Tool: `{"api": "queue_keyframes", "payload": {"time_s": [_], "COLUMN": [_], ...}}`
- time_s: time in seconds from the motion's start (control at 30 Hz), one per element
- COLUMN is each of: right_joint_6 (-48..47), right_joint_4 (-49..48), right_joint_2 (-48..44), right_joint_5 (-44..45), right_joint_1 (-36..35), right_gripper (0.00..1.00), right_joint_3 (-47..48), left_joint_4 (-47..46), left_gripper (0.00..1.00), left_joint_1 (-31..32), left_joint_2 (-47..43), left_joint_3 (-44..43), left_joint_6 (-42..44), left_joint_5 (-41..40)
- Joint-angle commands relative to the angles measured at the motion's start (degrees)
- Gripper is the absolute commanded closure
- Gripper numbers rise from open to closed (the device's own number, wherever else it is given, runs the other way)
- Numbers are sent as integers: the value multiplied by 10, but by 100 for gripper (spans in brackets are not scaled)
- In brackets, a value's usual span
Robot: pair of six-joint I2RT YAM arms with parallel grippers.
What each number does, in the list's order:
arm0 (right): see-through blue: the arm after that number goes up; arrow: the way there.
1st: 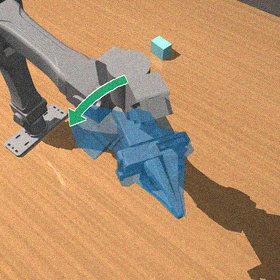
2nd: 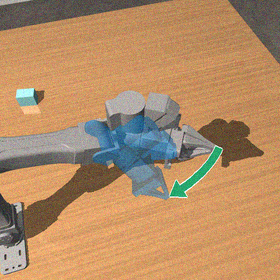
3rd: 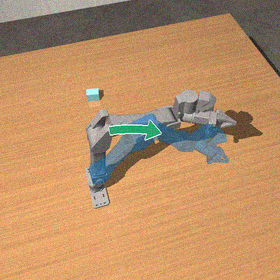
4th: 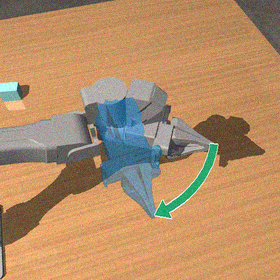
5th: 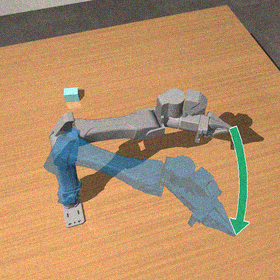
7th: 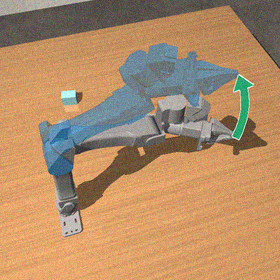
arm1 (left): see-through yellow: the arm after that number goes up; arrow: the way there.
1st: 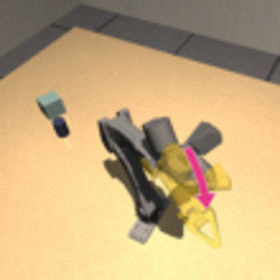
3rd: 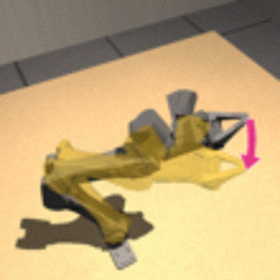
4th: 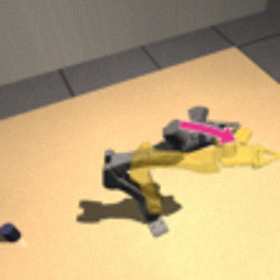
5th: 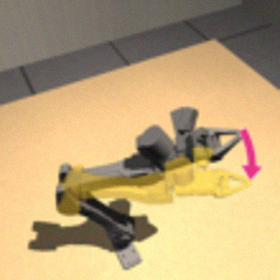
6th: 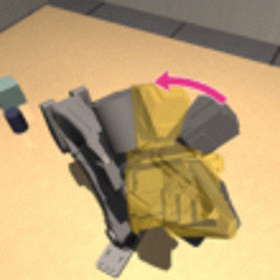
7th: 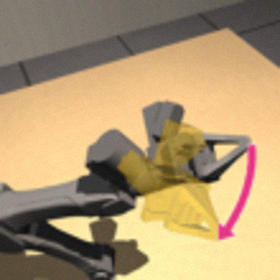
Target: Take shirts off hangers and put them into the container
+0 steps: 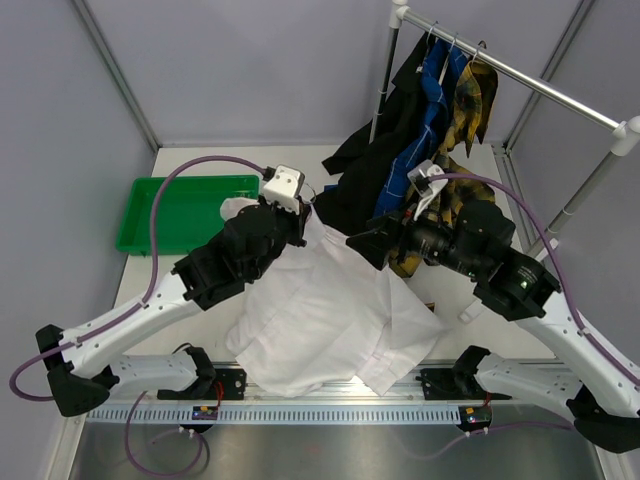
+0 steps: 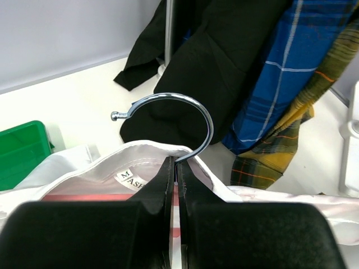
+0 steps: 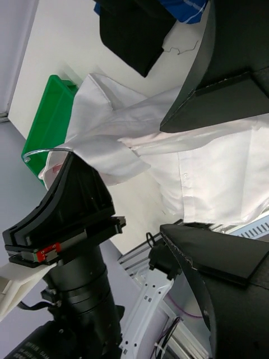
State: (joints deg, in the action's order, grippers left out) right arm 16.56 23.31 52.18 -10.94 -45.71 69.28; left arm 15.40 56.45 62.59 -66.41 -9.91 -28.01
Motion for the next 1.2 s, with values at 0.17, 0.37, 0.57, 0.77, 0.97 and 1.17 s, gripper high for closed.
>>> {"api": "queue_keyframes", "payload": {"time_s": [0.17,0.37,0.57,0.77,0.97,1.17], "right_joint_6": [12,-39,-55,-57,-60,-67], "right_joint_4": [-48,-65,-86,-97,-94,-90], "right_joint_2": [98,145,175,197,209,199], "right_joint_5": [76,89,73,53,43,60], "right_joint_1": [-59,-61,-61,-61,-61,-61], "right_gripper": [27,33,38,41,58,96], "right_joint_3": [27,59,68,74,74,65], "left_joint_4": [-64,-63,-68,-70,-68,-65], "left_gripper": [100,100,100,100,100,100], "left_joint_1": [-1,-1,-1,-1,-1,-1], "left_joint_2": [-12,-44,-62,-73,-78,-88], "left_joint_3": [14,36,56,59,63,72], "left_joint_6": [-6,-7,-4,-3,-4,-4], "left_joint_5": [-14,8,23,28,28,29]}}
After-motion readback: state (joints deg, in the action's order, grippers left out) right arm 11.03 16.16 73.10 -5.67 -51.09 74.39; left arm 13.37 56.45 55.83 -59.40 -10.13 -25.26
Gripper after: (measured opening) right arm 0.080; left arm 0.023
